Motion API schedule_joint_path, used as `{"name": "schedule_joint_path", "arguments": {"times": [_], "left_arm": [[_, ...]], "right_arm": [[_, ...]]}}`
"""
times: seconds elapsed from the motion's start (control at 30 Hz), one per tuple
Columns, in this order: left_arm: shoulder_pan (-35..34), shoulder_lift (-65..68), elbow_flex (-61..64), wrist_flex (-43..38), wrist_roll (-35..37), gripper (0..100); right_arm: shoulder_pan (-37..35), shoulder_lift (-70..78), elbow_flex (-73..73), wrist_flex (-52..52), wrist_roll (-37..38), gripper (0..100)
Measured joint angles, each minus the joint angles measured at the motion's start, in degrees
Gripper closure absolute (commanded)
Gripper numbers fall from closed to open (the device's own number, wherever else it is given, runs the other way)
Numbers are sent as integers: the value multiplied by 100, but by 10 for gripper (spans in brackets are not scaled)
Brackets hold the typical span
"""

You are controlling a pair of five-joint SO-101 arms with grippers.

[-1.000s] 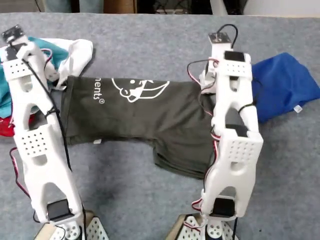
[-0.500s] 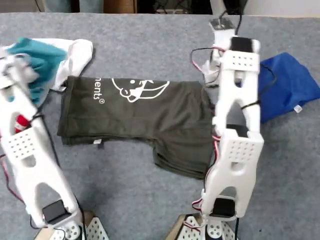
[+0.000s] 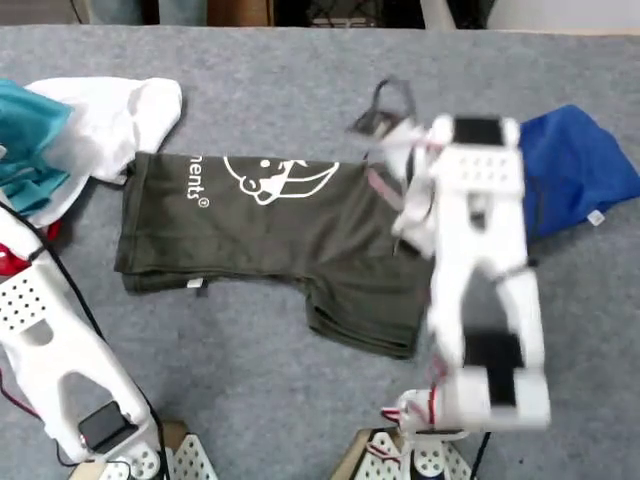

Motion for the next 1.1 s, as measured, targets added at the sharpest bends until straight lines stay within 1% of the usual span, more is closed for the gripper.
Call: {"name": "schedule_joint_path", "arguments": {"times": [0.07, 0.13, 0.2, 0.3, 0.43, 0.47, 0.57, 0.6, 0.67, 0.77, 0.8, 0.87, 0.97, 1.1], "left_arm": [[70, -26, -149, 475, -176, 898], [105, -26, -105, 624, -360, 898], [26, -79, 211, 686, -510, 899], [-123, -334, 1125, 695, -659, 900], [-123, -1011, 2796, 695, -870, 974], [-114, -1240, 3244, 695, -888, 970], [-123, -2066, 4536, 695, -897, 963], [-132, -2356, 4932, 651, -897, 961], [-132, -2884, 5679, 422, -888, 960], [-229, -3596, 6602, -26, -897, 959], [-255, -3815, 6848, -158, -905, 959], [-290, -4158, 7288, -387, -941, 959], [-281, -4475, 7657, -615, -1099, 959], [-281, -4571, 7780, -712, -1125, 959]], "right_arm": [[-378, -826, 1064, -316, 132, 762], [-800, -1538, 2031, -615, 158, 750], [-1257, -1969, 2936, -1011, 44, 735], [-1723, -2092, 3974, -1732, -387, 714], [-2180, -2013, 4747, -2505, -721, 714], [-2251, -1934, 4870, -2690, -782, 715], [-2338, -1538, 5073, -3349, -862, 722], [-2347, -1371, 5073, -3508, -870, 740], [-2356, -1055, 5064, -3780, -879, 813], [-2338, -677, 4932, -4062, -870, 959], [-2321, -633, 4862, -4114, -862, 988], [-2224, -607, 4765, -4220, -853, 969], [-1899, -510, 4475, -4202, -809, 985], [-1530, -352, 3754, -3648, -782, 984]]}}
